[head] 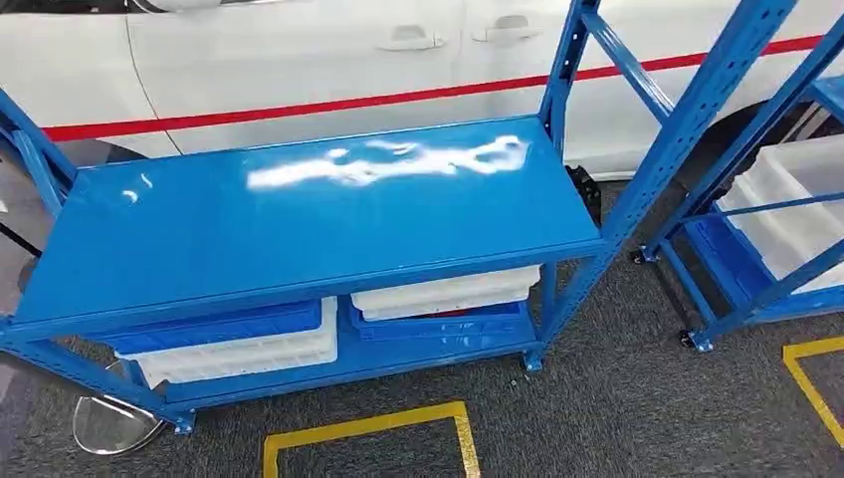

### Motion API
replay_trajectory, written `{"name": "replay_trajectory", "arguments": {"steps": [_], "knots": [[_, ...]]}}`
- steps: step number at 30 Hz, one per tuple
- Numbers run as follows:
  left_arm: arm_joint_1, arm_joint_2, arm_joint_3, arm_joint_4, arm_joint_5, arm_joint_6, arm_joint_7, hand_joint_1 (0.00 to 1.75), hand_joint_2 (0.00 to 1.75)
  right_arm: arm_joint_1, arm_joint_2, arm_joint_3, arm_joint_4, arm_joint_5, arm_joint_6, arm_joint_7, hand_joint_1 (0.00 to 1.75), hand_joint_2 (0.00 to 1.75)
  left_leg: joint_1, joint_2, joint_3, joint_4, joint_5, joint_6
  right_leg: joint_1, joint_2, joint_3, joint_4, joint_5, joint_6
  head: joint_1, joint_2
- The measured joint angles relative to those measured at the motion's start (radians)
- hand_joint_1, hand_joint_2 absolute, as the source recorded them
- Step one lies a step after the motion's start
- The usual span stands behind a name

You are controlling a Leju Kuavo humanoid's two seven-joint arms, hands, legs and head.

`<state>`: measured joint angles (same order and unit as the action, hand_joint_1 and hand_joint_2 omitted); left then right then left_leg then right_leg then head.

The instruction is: Take the parts from the cabinet and place them on the table.

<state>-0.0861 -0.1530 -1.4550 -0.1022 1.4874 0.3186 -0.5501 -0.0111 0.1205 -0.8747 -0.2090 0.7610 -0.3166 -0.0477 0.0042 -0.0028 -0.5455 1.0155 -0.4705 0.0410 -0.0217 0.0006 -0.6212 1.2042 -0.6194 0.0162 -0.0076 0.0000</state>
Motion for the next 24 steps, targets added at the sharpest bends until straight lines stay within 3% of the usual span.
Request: {"name": "replay_trajectory", "arguments": {"steps": [1, 2, 3, 4, 6, 7, 9, 10, 11, 13, 14, 15, 16, 17, 18, 20, 21, 22, 23, 24], "knots": [[0.001, 0.000, 0.002, 0.000, 0.000, -0.001, -0.002, 0.00, 0.00, 0.001, 0.001, -0.001, 0.000, 0.000, 0.000, 0.000, 0.00, 0.00, -0.004, 0.000, -0.001, 0.000, -0.001, 0.001, 0.000, 0.000, -0.034, 0.068, -0.028, 0.000, 0.001, 0.000], [0.002, 0.000, 0.003, 0.000, 0.000, -0.003, -0.005, 0.00, 0.00, 0.002, 0.001, -0.002, 0.000, 0.001, 0.000, 0.000, 0.00, 0.00, -0.008, 0.000, -0.002, 0.001, -0.002, 0.003, 0.000, 0.000, -0.059, 0.113, -0.036, 0.000, 0.000, 0.000], [0.003, 0.000, 0.004, 0.000, 0.002, -0.006, -0.005, 0.00, 0.00, 0.003, 0.002, -0.002, 0.000, 0.002, 0.000, -0.001, 0.00, 0.00, -0.011, 0.000, -0.001, 0.001, -0.003, 0.004, 0.000, 0.000, -0.060, 0.111, -0.018, -0.002, 0.000, 0.000], [0.004, 0.000, 0.008, 0.000, 0.011, -0.018, -0.009, 0.00, 0.00, 0.004, 0.002, -0.002, 0.000, 0.004, 0.000, -0.004, 0.00, 0.00, -0.012, -0.001, 0.000, 0.003, -0.003, 0.005, 0.001, 0.000, -0.040, 0.067, 0.020, -0.005, 0.000, 0.000], [0.004, 0.000, 0.017, 0.000, 0.021, -0.034, -0.016, 0.00, 0.00, 0.004, 0.001, -0.003, 0.000, 0.007, 0.005, -0.024, 0.00, 0.00, -0.014, -0.003, 0.006, 0.005, -0.008, 0.002, 0.006, 0.000, 0.040, -0.101, 0.112, -0.016, 0.000, 0.000], [0.004, -0.001, 0.019, 0.000, 0.026, -0.039, -0.017, 0.00, 0.00, 0.004, 0.001, -0.003, 0.000, 0.007, 0.010, -0.037, 0.00, 0.00, -0.013, -0.003, 0.005, 0.007, -0.011, -0.001, 0.011, 0.000, 0.064, -0.157, 0.116, -0.024, 0.001, 0.000], [0.004, -0.001, 0.027, 0.000, 0.033, -0.045, -0.016, 0.00, 0.00, 0.002, 0.002, -0.004, 0.000, 0.008, 0.023, -0.064, 0.00, 0.00, -0.019, -0.002, 0.002, 0.011, -0.015, -0.011, 0.014, -0.001, 0.065, -0.168, 0.120, -0.024, -0.001, 0.000], [0.004, -0.001, 0.032, 0.000, 0.033, -0.045, -0.009, 0.00, 0.00, 0.003, 0.004, -0.005, 0.000, 0.011, 0.026, -0.070, 0.00, 0.00, -0.023, -0.001, 0.000, 0.014, -0.025, 0.004, 0.011, -0.001, 0.066, -0.172, 0.122, -0.019, -0.001, 0.000], [0.005, -0.001, 0.034, 0.000, 0.031, -0.043, -0.003, 0.00, 0.00, 0.004, 0.004, -0.007, 0.000, 0.015, 0.026, -0.070, 0.00, 0.00, -0.022, -0.001, 0.000, 0.014, -0.020, 0.011, 0.013, 0.000, 0.068, -0.172, 0.122, -0.019, -0.002, 0.000], [0.005, 0.001, 0.034, 0.000, 0.029, -0.025, 0.012, 0.00, 0.00, 0.004, 0.008, -0.010, 0.000, 0.019, 0.028, -0.070, 0.00, 0.00, -0.026, -0.003, 0.000, 0.017, -0.020, 0.007, 0.007, -0.003, 0.068, -0.178, 0.126, -0.013, -0.001, 0.000], [0.005, 0.001, 0.034, 0.000, 0.027, -0.017, 0.016, 0.00, 0.00, 0.004, 0.009, -0.010, 0.000, 0.021, 0.029, -0.070, 0.00, 0.00, -0.029, -0.003, 0.004, 0.006, -0.016, 0.010, 0.004, -0.003, 0.070, -0.185, 0.128, -0.011, -0.005, 0.000], [0.005, 0.001, 0.034, 0.000, 0.027, -0.014, 0.020, 0.00, 0.00, 0.004, 0.009, -0.010, 0.000, 0.021, 0.029, -0.070, 0.00, 0.00, -0.031, -0.003, 0.014, -0.020, 0.005, 0.022, 0.005, -0.003, 0.079, -0.202, 0.142, -0.008, -0.006, 0.000], [0.005, 0.000, 0.034, 0.000, 0.026, -0.010, 0.023, 0.00, 0.00, 0.003, 0.008, -0.010, 0.000, 0.023, 0.029, -0.070, 0.00, 0.00, -0.010, 0.000, 0.044, -0.075, 0.033, 0.030, 0.009, -0.003, 0.087, -0.201, 0.133, -0.012, -0.005, 0.000], [0.004, 0.000, 0.034, 0.000, 0.023, -0.006, 0.027, 0.00, 0.00, 0.003, 0.008, -0.011, 0.000, 0.024, 0.029, -0.070, 0.00, 0.00, -0.013, 0.004, 0.054, -0.098, 0.048, 0.040, 0.014, -0.001, 0.074, -0.176, 0.100, -0.013, -0.001, 0.000], [0.002, 0.000, 0.034, 0.000, 0.021, 0.001, 0.032, 0.00, 0.00, 0.003, 0.008, -0.011, 0.000, 0.026, 0.029, -0.069, 0.00, 0.00, -0.011, 0.006, 0.054, -0.103, 0.054, 0.037, 0.014, 0.002, 0.050, -0.122, 0.061, -0.012, 0.001, 0.000], [0.001, 0.000, 0.033, 0.000, 0.020, 0.019, 0.045, 0.00, 0.00, 0.002, 0.008, -0.012, 0.000, 0.032, 0.031, -0.067, 0.00, 0.00, -0.007, 0.007, 0.045, -0.098, 0.053, 0.032, 0.001, 0.002, -0.010, 0.016, -0.004, 0.001, 0.001, 0.000], [0.001, 0.000, 0.033, 0.000, 0.020, 0.026, 0.052, 0.00, 0.00, 0.003, 0.008, -0.013, 0.000, 0.035, 0.033, -0.062, 0.00, 0.00, -0.003, 0.007, 0.040, -0.092, 0.051, 0.028, -0.007, 0.001, -0.026, 0.054, -0.010, 0.009, 0.000, 0.000], [0.001, 0.000, 0.033, 0.000, 0.021, 0.034, 0.056, 0.00, 0.00, 0.003, 0.008, -0.013, 0.000, 0.036, 0.034, -0.058, 0.00, 0.00, 0.002, 0.007, 0.034, -0.082, 0.048, 0.021, -0.016, 0.001, -0.022, 0.049, 0.010, 0.019, 0.001, 0.000], [0.001, 0.000, 0.033, 0.000, 0.021, 0.041, 0.060, 0.00, 0.00, 0.004, 0.008, -0.015, 0.000, 0.039, 0.035, -0.058, 0.00, 0.00, 0.010, 0.006, 0.027, -0.068, 0.043, 0.008, -0.026, 0.000, 0.002, 0.006, 0.046, 0.031, 0.000, 0.000], [0.001, 0.000, 0.033, 0.000, 0.021, 0.045, 0.063, 0.00, 0.00, 0.003, 0.008, -0.018, 0.000, 0.040, 0.036, -0.057, 0.00, 0.00, 0.021, 0.006, 0.017, -0.048, 0.034, -0.007, -0.038, -0.002, 0.044, -0.071, 0.089, 0.047, 0.001, 0.000]]}}
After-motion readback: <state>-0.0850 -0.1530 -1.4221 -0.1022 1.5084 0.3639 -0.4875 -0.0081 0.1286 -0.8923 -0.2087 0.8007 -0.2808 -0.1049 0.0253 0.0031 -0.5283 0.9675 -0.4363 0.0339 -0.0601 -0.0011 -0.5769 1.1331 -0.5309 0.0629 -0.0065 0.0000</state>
